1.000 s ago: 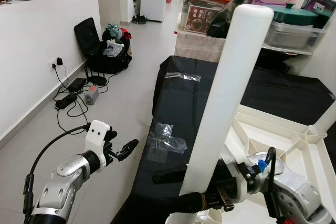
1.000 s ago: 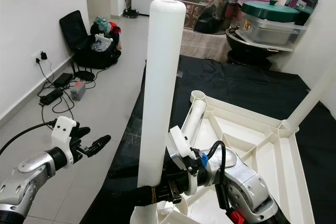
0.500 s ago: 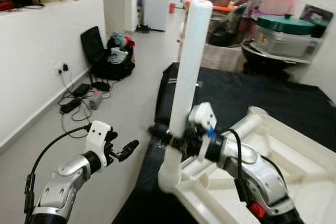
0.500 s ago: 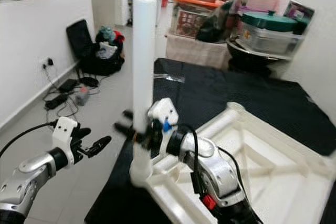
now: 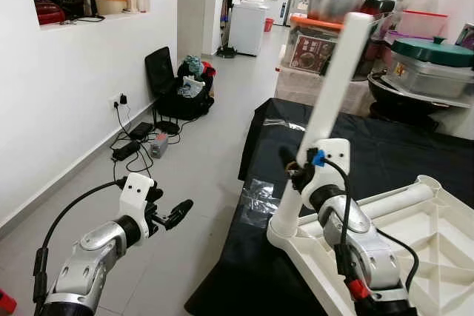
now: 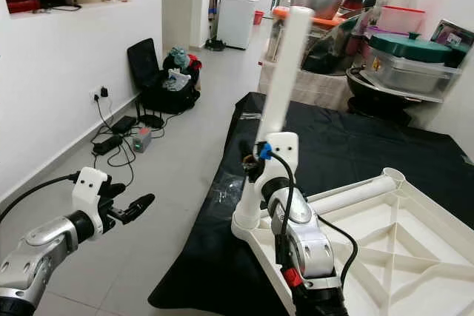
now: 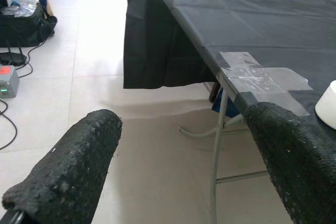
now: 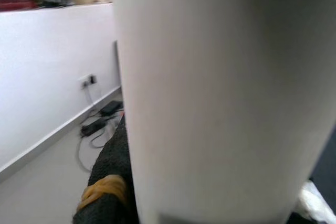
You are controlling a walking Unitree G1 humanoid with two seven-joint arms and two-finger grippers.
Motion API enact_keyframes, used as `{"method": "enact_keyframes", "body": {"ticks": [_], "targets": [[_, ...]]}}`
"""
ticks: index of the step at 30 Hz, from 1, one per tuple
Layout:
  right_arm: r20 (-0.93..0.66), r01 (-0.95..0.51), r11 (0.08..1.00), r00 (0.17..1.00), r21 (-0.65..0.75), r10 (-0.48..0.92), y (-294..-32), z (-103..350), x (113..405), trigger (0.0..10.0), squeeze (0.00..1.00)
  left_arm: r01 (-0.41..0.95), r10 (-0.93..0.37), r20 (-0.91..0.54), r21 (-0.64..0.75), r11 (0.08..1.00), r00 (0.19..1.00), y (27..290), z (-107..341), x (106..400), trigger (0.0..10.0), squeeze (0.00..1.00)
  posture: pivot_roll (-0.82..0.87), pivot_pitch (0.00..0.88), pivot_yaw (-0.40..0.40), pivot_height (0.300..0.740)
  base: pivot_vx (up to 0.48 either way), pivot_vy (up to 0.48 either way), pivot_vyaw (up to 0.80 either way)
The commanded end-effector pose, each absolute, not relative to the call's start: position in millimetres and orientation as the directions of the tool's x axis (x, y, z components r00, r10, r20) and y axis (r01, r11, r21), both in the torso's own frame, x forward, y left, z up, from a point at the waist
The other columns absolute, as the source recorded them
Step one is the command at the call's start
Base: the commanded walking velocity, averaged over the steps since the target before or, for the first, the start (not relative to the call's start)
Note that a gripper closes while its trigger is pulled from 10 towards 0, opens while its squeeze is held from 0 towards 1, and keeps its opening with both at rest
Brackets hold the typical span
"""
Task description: Building children table
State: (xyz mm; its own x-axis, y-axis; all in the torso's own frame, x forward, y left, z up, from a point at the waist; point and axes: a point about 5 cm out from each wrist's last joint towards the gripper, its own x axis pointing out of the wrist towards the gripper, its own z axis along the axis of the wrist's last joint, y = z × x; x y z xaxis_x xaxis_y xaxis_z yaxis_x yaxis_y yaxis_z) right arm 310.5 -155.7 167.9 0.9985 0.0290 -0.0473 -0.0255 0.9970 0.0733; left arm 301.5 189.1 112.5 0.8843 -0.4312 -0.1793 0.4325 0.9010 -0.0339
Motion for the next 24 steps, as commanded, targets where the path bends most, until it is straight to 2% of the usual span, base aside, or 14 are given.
{"method": "enact_keyframes", "body": {"ticks": [1, 2, 5, 10, 13, 22, 23, 24], "targets": [[-0.47, 0.204, 0.976, 0.857, -0.072, -0.213, -194.2, 82.6, 287.9, 10.0, 0.0, 0.43, -0.429, -0.203, -0.04, 0.902, 0.88, 187.0, 108.8, 302.6, 10.0, 0.0, 0.09, 0.0, -0.087, 0.74, 0.0, 0.0, 0.0], [-0.47, 0.204, 0.976, 0.857, -0.072, -0.213, -194.2, 82.6, 287.9, 10.0, 0.0, 0.43, -0.429, -0.203, -0.04, 0.902, 0.88, 187.0, 108.8, 302.6, 10.0, 0.0, 0.09, 0.0, -0.087, 0.74, 0.0, 0.0, 0.0], [-0.498, 0.336, 0.935, 0.795, -0.115, -0.347, -205.2, 78.8, 284.6, 10.0, 0.0, 0.426, -0.425, -0.21, -0.044, 0.904, 0.881, 187.1, 107.3, 303.4, 10.0, 0.0, 0.08, 0.0, -0.091, 0.74, 0.0, 0.0, 0.0], [-0.497, 0.362, 0.923, 0.782, -0.131, -0.377, -207.3, 78.7, 284.2, 10.0, 0.0, 0.424, -0.423, -0.211, -0.044, 0.905, 0.881, 187.2, 107.0, 303.6, 10.0, 0.0, 0.08, 0.0, -0.091, 0.74, 0.0, 0.0, 0.0], [-0.508, 0.405, 0.899, 0.747, -0.163, -0.429, -210.6, 76.1, 283.1, 10.0, 0.0, 0.418, -0.418, -0.215, -0.046, 0.907, 0.883, 186.8, 105.7, 303.3, 10.0, 0.0, 0.09, 0.0, -0.096, 0.74, 0.0, 0.0, 0.0], [-0.508, 0.408, 0.901, 0.75, -0.149, -0.423, -208.4, 75.9, 283.5, 10.0, 0.0, 0.413, -0.413, -0.22, -0.046, 0.909, 0.884, 187.0, 104.3, 302.7, 10.0, 0.0, 0.08, 0.0, -0.095, 0.74, 0.0, 0.0, 0.0], [-0.485, 0.392, 0.91, 0.775, -0.134, -0.405, -206.4, 80.2, 285.7, 10.0, 0.21, 0.412, -0.412, -0.22, -0.046, 0.91, 0.884, 187.2, 104.2, 302.9, 10.0, 0.0, 0.08, 0.0, -0.093, 0.74, 0.0, 0.0, 0.0], [-0.452, 0.371, 0.921, 0.805, -0.122, -0.384, -204.6, 87.6, 289.1, 10.0, 0.89, 0.412, -0.411, -0.221, -0.045, 0.91, 0.884, 187.5, 104.1, 303.2, 10.0, 0.0, 0.08, 0.0, -0.092, 0.74, 0.0, 0.0, 0.0]]}}
